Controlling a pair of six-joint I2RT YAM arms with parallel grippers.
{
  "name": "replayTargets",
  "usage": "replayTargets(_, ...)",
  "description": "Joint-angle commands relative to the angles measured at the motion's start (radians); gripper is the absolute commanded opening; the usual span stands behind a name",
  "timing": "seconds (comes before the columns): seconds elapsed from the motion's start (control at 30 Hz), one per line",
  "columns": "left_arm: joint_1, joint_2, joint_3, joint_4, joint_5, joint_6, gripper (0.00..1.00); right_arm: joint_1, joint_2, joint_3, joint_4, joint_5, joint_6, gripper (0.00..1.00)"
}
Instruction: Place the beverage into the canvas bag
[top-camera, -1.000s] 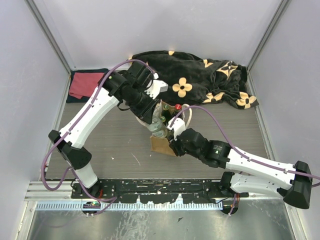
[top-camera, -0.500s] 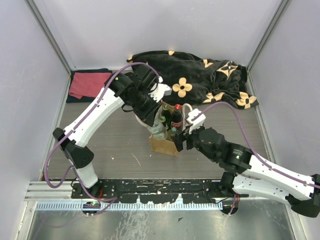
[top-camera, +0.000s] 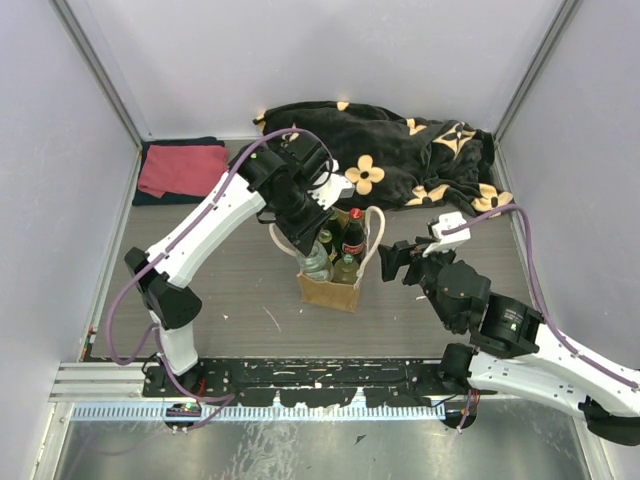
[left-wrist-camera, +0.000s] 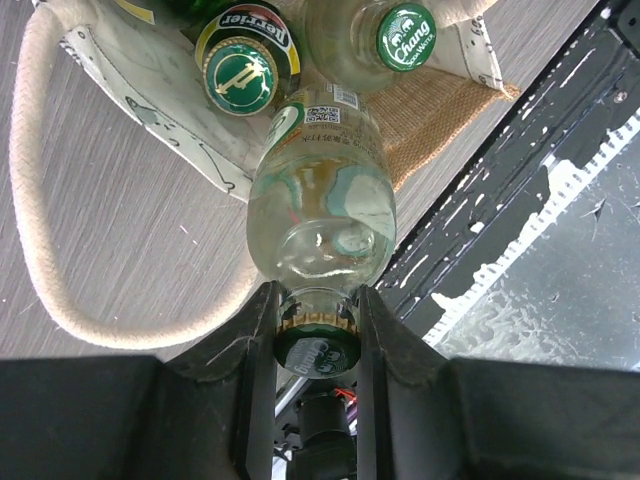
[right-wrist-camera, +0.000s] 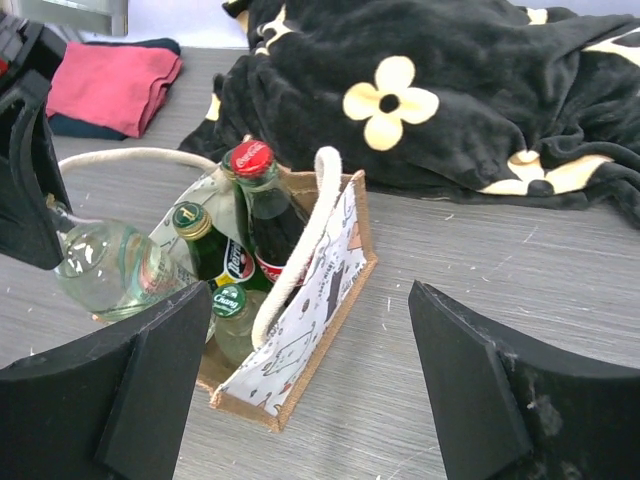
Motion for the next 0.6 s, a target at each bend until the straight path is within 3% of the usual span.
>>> replayTargets(0.0, -0.012, 0.032, 0.060, 0.021, -0.071, 0.037, 0.00, 0.005, -0.030, 0.017, -0.022, 0.088, 0.051, 0.86)
replayTargets(0.57, -0.081, 0.099, 0.042, 0.040, -0.136, 0.027, 0.00, 0.005, -0.117, -0.046, -0.098, 0.120, 0.104, 0.87)
